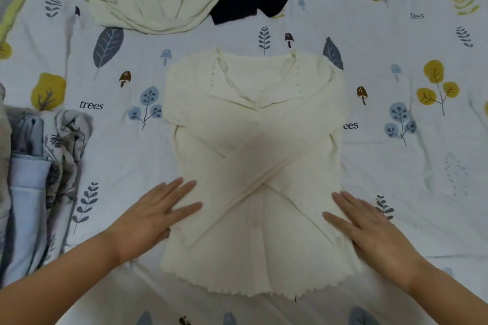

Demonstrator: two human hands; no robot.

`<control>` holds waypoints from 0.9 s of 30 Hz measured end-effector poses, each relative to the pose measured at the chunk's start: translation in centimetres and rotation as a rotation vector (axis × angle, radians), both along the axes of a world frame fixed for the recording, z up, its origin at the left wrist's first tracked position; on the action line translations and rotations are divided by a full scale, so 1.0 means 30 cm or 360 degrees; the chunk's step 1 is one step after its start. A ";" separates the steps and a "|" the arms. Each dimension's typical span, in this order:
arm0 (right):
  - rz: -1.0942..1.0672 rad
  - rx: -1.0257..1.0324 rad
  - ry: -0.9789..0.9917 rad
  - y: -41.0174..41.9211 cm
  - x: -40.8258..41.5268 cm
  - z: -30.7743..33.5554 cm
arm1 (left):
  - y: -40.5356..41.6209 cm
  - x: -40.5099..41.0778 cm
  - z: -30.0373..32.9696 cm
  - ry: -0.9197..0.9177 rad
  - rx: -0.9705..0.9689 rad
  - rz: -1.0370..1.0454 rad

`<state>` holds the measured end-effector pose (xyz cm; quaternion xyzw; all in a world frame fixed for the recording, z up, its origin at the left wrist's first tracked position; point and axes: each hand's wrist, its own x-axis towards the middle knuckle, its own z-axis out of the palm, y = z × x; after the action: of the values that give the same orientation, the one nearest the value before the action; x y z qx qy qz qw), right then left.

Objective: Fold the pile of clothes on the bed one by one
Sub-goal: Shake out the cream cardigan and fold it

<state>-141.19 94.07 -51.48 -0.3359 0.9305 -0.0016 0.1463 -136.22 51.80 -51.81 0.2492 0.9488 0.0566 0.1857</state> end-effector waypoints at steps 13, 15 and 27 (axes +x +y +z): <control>-0.1004 -0.1110 -0.0829 -0.116 -0.186 0.167 | 0.038 -0.180 0.162 -0.0772 0.1468 0.1443; -0.1067 -0.1240 -0.0735 -0.138 -0.270 0.194 | 0.039 -0.255 0.194 -0.0705 0.1538 0.1604; -0.1925 -0.1407 -0.0757 -0.247 -0.756 0.030 | 0.025 -0.682 0.036 -0.0408 0.1751 0.2555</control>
<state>-163.89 86.67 -50.58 0.2113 0.8085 -0.5230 0.1680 -156.67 52.54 -50.73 -0.4262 0.6502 0.6268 0.0517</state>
